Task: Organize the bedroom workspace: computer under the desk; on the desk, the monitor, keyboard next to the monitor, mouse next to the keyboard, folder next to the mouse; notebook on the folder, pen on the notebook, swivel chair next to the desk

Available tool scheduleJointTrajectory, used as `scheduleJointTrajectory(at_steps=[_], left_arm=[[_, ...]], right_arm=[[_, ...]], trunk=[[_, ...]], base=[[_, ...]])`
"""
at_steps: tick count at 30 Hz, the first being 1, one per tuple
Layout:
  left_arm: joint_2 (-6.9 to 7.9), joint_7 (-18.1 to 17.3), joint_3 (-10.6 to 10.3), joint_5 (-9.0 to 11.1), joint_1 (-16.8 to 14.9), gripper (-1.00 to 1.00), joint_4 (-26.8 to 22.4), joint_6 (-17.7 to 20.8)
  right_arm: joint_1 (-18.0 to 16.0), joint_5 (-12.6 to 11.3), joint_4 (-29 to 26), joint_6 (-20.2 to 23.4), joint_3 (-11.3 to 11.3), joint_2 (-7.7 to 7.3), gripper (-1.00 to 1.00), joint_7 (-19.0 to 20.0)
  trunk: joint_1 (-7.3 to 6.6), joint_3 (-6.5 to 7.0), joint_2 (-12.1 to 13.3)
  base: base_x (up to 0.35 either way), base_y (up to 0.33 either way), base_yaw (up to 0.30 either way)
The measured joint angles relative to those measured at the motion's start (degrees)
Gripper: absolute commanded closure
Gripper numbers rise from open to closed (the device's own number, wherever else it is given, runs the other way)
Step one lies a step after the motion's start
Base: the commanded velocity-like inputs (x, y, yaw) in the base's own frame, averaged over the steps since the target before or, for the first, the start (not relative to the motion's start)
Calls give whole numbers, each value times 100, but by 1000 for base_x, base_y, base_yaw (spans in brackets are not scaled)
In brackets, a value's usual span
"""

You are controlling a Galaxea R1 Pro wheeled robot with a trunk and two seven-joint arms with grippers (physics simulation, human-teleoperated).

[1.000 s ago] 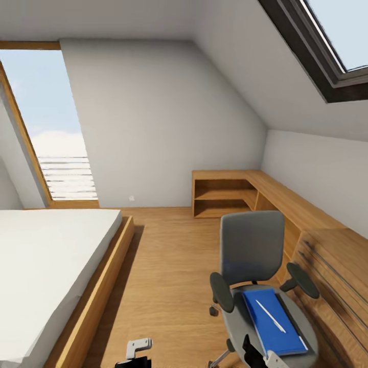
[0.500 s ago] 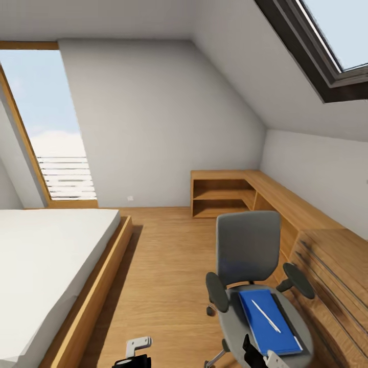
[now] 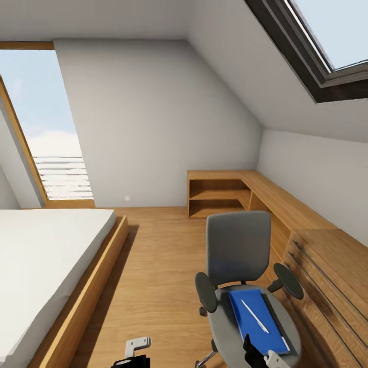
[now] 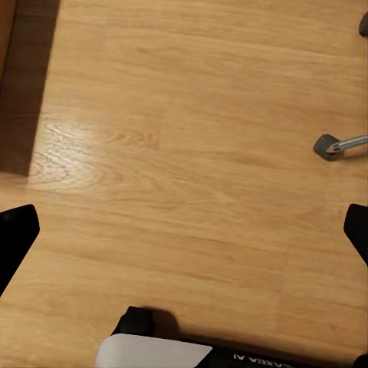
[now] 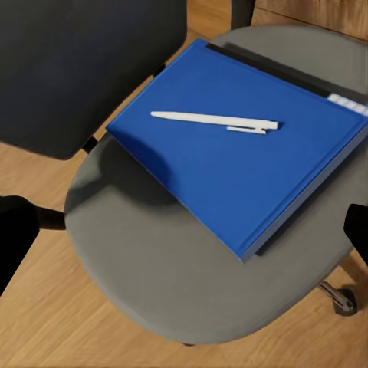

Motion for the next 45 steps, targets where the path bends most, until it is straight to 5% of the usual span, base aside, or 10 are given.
scheduleJointTrajectory(at_steps=[7,9,12,16,18,20,26,30,37,45], left_arm=[[161,5,21,-15,0,-100,-4,-629],[255,-6,27,-33,0,-100,-51,-1343],[265,-3,24,-38,0,-100,-191,-1462],[530,353,24,-76,4,-100,-1653,-1366],[851,958,28,-90,6,-100,-2834,-905],[1365,2086,87,-46,3,-100,-4627,105],[1837,3536,878,-13,4,-100,-6600,1248],[1902,3813,1280,7,4,-100,-6950,1457],[1965,3993,1535,47,4,-100,-7144,1576],[2029,4029,1542,62,5,-100,-7133,1586]], right_arm=[[0,173,-9,-6,8,-86,-100,23],[-6,820,-73,47,-26,-404,-100,34],[-18,1131,-179,252,-14,-615,-100,28],[-123,1460,-886,1741,-19,-1164,-100,14],[-153,1507,-1379,2434,-25,-1425,-100,-27],[-176,1537,-2048,3315,-37,-1786,-100,-239],[-282,1548,-2999,4810,-31,-2241,-100,-766],[-520,1749,-3271,5623,-33,-2322,-100,-931],[-1233,2938,-3314,6991,-30,-2210,-100,-1047],[-1558,3200,-3240,8182,-16,-2024,-100,-1048]], trunk=[[0,0,0],[0,0,-1],[0,0,0],[0,1,0],[-1,1,0],[-1,3,0],[-1,3,0],[-1,2,1],[-1,2,2],[-1,1,1]], base=[[0,-3,0],[0,0,0],[0,0,0],[0,0,0],[0,0,0],[0,0,0],[0,0,0],[0,0,0],[0,0,0],[0,0,0]])
